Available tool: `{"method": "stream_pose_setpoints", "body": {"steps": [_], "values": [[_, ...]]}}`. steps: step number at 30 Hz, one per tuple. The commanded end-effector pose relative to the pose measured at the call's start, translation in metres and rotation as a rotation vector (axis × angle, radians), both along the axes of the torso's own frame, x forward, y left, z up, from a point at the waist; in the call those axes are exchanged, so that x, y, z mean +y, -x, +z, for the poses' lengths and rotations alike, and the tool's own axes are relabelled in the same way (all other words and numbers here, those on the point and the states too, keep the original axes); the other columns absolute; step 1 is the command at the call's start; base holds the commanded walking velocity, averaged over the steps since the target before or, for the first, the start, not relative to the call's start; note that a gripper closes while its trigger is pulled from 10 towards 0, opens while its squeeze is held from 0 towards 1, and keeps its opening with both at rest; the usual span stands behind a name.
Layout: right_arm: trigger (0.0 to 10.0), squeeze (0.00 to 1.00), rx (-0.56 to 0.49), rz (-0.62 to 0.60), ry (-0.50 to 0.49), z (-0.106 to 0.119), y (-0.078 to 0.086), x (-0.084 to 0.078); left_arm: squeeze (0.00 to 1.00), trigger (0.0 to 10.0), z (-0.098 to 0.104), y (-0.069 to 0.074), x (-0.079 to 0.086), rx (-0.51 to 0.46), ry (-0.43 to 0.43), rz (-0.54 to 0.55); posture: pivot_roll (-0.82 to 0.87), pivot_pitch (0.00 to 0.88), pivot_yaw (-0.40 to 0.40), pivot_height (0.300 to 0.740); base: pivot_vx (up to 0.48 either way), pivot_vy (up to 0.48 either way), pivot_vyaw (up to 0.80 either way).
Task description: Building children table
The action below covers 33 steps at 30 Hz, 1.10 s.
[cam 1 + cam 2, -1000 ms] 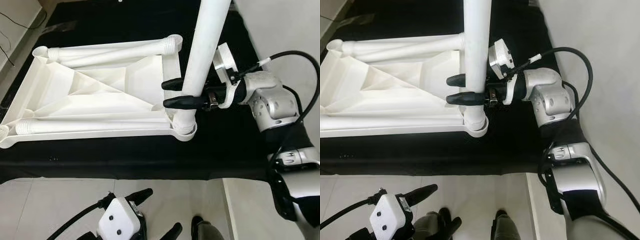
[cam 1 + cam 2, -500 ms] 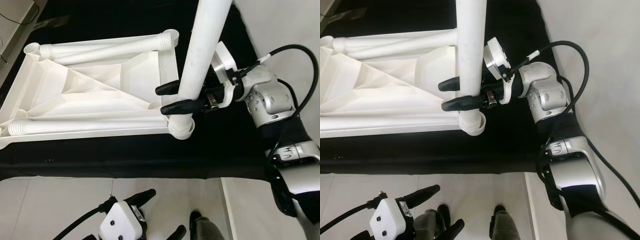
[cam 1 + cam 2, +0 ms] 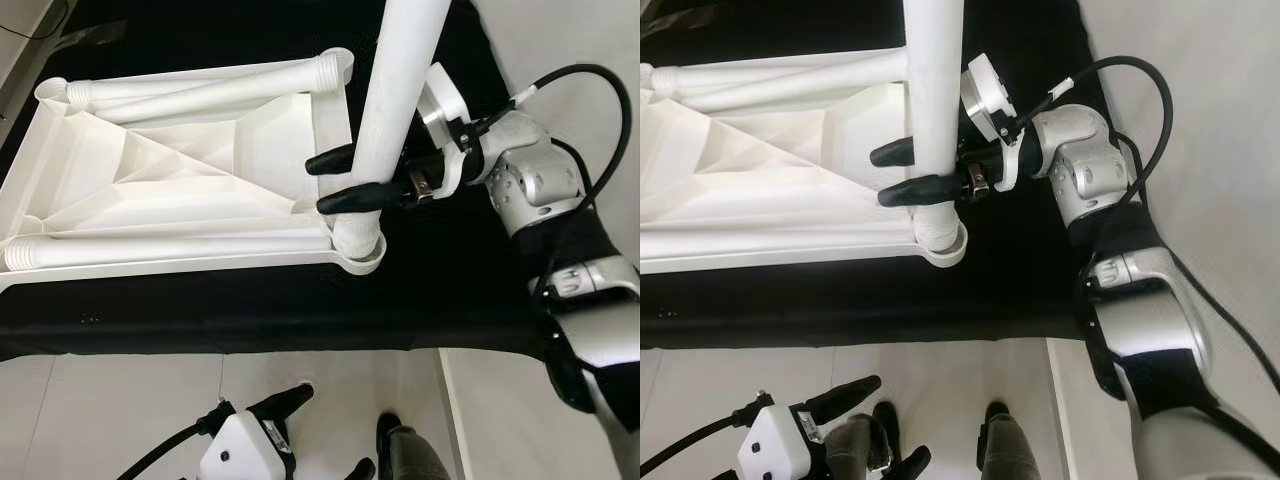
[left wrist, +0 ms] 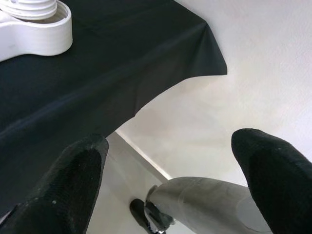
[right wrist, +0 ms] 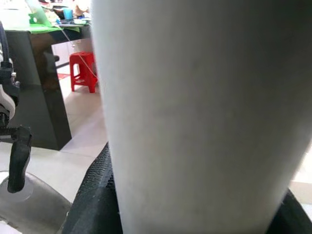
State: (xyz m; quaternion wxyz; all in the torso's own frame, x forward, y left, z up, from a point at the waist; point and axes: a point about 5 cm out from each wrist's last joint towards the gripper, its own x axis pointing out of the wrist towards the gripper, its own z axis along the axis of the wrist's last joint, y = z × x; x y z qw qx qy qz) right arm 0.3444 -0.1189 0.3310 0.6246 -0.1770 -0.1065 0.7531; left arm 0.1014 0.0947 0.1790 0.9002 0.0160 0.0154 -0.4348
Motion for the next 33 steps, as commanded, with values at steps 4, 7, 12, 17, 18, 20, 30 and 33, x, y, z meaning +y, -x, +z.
{"method": "stream_pose_setpoints", "body": {"steps": [4,7,12,17,18,20,30,33], "values": [[10.0,0.0,0.072,-0.02,0.089,-0.02,-0.002,-0.007,0.0,10.0,0.001,0.006,-0.001,0.005,0.005,-0.012,0.13,0.461,0.055,0.74,0.0,0.0,0.0],[10.0,0.0,0.07,-0.006,0.11,-0.021,0.001,-0.007,0.0,10.0,0.001,0.006,-0.001,0.005,0.007,-0.013,0.13,0.467,0.055,0.74,0.0,0.0,0.0],[10.0,0.0,0.061,0.024,0.144,-0.024,0.005,-0.005,0.0,10.0,0.001,0.007,-0.001,0.006,0.01,-0.015,0.13,0.472,0.054,0.74,0.0,0.0,0.0],[10.0,0.0,0.061,0.054,0.172,-0.024,0.009,-0.003,0.0,10.0,0.001,0.008,-0.001,0.004,0.012,-0.011,0.13,0.473,0.053,0.74,0.0,0.0,0.0],[10.0,0.0,0.063,0.059,0.175,-0.024,0.009,-0.003,0.0,10.0,0.001,0.008,-0.001,0.004,0.012,-0.01,0.13,0.473,0.053,0.74,0.0,0.0,0.0],[10.0,0.0,0.066,0.065,0.184,-0.025,0.01,-0.002,0.0,10.0,0.001,0.008,-0.001,0.003,0.012,-0.01,0.13,0.474,0.052,0.74,0.0,0.0,0.0],[10.0,0.0,0.077,0.111,0.184,-0.026,0.012,0.006,0.0,10.0,0.001,0.007,-0.001,0.001,0.013,-0.009,0.12,0.464,0.048,0.74,0.0,0.0,0.0],[10.0,0.0,0.063,0.106,0.159,-0.028,0.01,0.009,0.0,10.0,0.001,0.006,-0.002,0.0,0.012,-0.009,0.12,0.461,0.047,0.74,0.0,0.0,0.0]]}}
